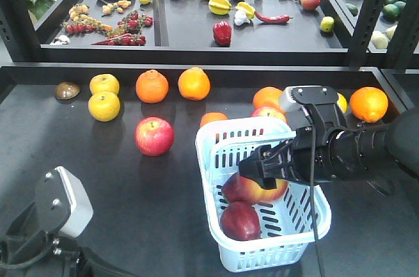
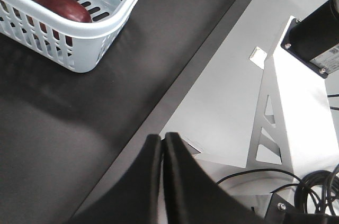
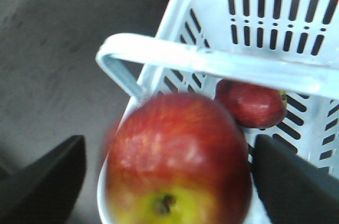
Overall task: Pick three apples into basket with both arms
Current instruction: 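Carry the third apple over the basket with the right gripper, then lower the apple into the basket and open the right gripper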
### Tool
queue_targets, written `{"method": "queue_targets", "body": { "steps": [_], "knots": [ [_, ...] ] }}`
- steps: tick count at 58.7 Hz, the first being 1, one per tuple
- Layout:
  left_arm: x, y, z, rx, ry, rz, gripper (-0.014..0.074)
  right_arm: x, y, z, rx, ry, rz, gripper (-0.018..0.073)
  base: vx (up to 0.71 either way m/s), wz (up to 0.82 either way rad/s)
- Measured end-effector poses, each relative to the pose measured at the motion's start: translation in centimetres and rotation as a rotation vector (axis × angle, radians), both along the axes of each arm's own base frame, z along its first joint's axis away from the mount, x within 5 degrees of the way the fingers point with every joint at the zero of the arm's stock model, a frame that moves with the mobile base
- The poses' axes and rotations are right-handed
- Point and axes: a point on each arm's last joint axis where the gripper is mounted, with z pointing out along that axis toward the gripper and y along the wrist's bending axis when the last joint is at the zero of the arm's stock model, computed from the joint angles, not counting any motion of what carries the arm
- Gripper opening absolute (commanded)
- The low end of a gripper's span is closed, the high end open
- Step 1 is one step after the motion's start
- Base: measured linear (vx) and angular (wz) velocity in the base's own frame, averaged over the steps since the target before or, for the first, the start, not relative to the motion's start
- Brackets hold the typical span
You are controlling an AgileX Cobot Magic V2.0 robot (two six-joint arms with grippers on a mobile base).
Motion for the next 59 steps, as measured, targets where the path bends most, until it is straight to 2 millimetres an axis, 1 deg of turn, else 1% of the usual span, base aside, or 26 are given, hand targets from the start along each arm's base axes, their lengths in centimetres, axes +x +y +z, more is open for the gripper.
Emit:
{"method": "queue_targets", "body": {
  "steps": [10,14,18,21,23,28,31,33,34,39,47,52,55,59],
  "knots": [
    [0.0,0.0,0.0,0.0,0.0,0.0,-0.0006,0.1,0.0,-0.1,0.002,-0.004,-0.009,0.0663,0.0,0.0],
    [0.0,0.0,0.0,0.0,0.0,0.0,-0.0006,0.1,0.0,-0.1,0.002,-0.004,-0.008,0.0625,0.0,0.0],
    [0.0,0.0,0.0,0.0,0.0,0.0,-0.0006,0.1,0.0,-0.1,0.001,-0.005,-0.007,0.0558,0.0,0.0],
    [0.0,0.0,0.0,0.0,0.0,0.0,-0.0006,0.1,0.0,-0.1,0.002,-0.003,-0.007,0.0488,0.0,0.0],
    [0.0,0.0,0.0,0.0,0.0,0.0,-0.0006,0.1,0.0,-0.1,0.002,0.001,-0.002,0.0426,0.0,0.0],
    [0.0,0.0,0.0,0.0,0.0,0.0,-0.0006,-0.2,0.1,-0.2,0.004,0.027,0.017,0.0239,0.0,0.0],
    [0.0,0.0,0.0,0.0,0.0,0.0,-0.0006,-0.4,0.1,-0.1,0.001,0.036,0.033,0.0102,0.0,0.0],
    [0.0,0.0,0.0,0.0,0.0,0.0,-0.0006,-0.7,0.1,0.1,-0.005,0.039,0.048,0.0035,0.0,0.0],
    [0.0,0.0,0.0,0.0,0.0,0.0,-0.0006,-0.8,0.0,0.2,-0.011,0.035,0.056,-0.0013,0.0,0.0],
    [0.0,0.0,0.0,0.0,0.0,0.0,-0.0006,-1.7,-0.2,1.1,-0.034,0.019,0.099,-0.0011,0.0,0.0],
    [0.0,0.0,0.0,0.0,0.0,0.0,-0.0006,-3.8,-0.9,3.3,-0.074,-0.034,0.17,-0.0008,0.0,0.0],
    [0.0,0.0,0.0,0.0,0.0,0.0,-0.0006,-5.8,-1.6,4.9,-0.087,-0.082,0.204,-0.0008,0.0,0.0],
    [0.0,0.0,0.0,0.0,0.0,0.0,-0.0006,-7.0,-2.0,5.4,-0.085,-0.11,0.208,-0.0008,0.0,0.0],
    [0.0,0.0,0.0,0.0,0.0,0.0,-0.0006,-8.7,-2.7,5.5,-0.084,-0.146,0.206,-0.0006,0.0,0.0]
  ]
}}
